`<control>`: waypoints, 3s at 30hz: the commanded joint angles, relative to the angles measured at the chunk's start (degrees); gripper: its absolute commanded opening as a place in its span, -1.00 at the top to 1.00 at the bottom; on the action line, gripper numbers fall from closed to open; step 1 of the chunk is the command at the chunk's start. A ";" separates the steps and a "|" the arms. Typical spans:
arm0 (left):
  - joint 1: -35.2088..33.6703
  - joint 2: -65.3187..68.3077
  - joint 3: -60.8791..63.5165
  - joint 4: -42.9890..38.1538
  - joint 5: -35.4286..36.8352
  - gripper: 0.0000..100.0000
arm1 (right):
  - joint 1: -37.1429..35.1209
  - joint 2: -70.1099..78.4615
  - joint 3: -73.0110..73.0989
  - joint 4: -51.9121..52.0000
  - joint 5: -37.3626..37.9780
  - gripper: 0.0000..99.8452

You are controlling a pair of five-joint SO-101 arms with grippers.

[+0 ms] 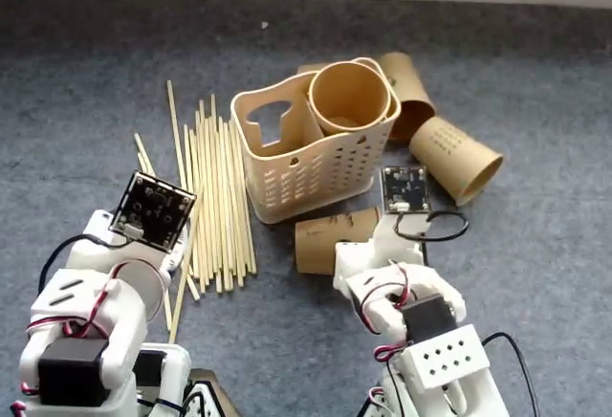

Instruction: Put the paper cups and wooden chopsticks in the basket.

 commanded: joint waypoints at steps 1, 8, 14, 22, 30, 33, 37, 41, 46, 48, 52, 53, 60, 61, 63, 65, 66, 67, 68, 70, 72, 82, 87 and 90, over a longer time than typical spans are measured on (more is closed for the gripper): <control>-0.75 -0.13 1.01 -0.09 -0.79 0.71 | -0.84 -0.40 3.47 -5.76 -1.23 0.37; -0.57 -0.22 1.10 -0.09 -0.70 0.71 | -0.75 -0.48 10.33 -10.33 -0.88 0.46; -0.57 -0.22 1.10 0.00 -0.70 0.71 | -0.66 -0.92 10.07 -10.59 -0.79 0.96; -0.57 -0.48 2.59 -0.09 -0.70 0.71 | 14.37 -0.92 -2.07 -8.40 34.73 0.99; -0.57 -0.57 13.67 -8.18 0.35 0.71 | 22.55 -0.48 -38.99 6.99 49.85 0.99; -0.48 -0.57 17.63 -11.87 4.66 0.71 | 22.55 1.36 -49.63 9.27 51.08 0.99; -0.75 -0.66 21.85 -15.30 7.82 0.71 | 22.02 10.15 -60.35 12.00 50.99 0.99; -0.92 -0.66 25.36 -16.88 8.18 0.71 | 14.73 22.73 -70.46 14.46 47.38 0.99; -1.19 -0.66 27.03 -18.29 8.18 0.71 | 4.88 40.57 -87.87 21.32 39.65 0.99; -1.19 -0.66 27.03 -18.20 8.18 0.71 | 3.82 47.60 -95.34 25.89 36.84 0.99; -1.19 -0.66 27.12 -18.11 8.09 0.71 | 3.82 59.03 -107.82 33.80 35.08 0.99; -1.19 -0.66 27.12 -18.11 8.09 0.71 | 3.82 61.41 -110.73 35.12 34.99 0.99; -1.19 -0.66 27.12 -18.11 8.00 0.71 | 3.30 70.81 -123.82 44.09 34.73 0.99; -1.19 -0.66 27.12 -18.11 8.00 0.71 | 2.86 71.52 -124.62 44.79 34.73 0.99; -1.19 -0.66 27.12 -18.11 8.00 0.71 | 1.98 72.13 -125.67 46.11 34.73 0.99; -1.19 -0.66 27.12 -18.11 8.00 0.71 | 0.48 72.40 -125.49 47.25 34.73 0.99; -1.19 -0.66 27.21 -18.11 8.00 0.71 | -0.31 72.40 -125.41 48.31 34.64 0.99; -1.19 -0.66 27.21 -18.20 8.00 0.71 | -0.84 72.40 -125.32 48.66 34.02 0.99; -1.19 -0.66 27.21 -18.20 8.00 0.71 | -1.10 72.40 -124.70 48.57 32.53 0.99; -1.19 -0.66 27.21 -18.20 8.00 0.71 | -1.36 72.31 -123.21 48.57 30.95 0.99; -1.19 -0.66 27.21 -18.20 8.00 0.71 | -1.36 72.57 -121.36 48.13 30.95 0.99; -1.19 -0.66 27.30 -18.11 8.00 0.71 | -1.01 72.13 -111.60 46.55 31.03 0.57; -1.10 -0.66 27.82 -18.37 8.00 0.71 | -1.01 71.87 -113.54 47.08 31.03 0.42; -1.01 -0.66 27.82 -18.37 8.00 0.71 | -1.01 71.96 -119.60 48.31 31.03 0.42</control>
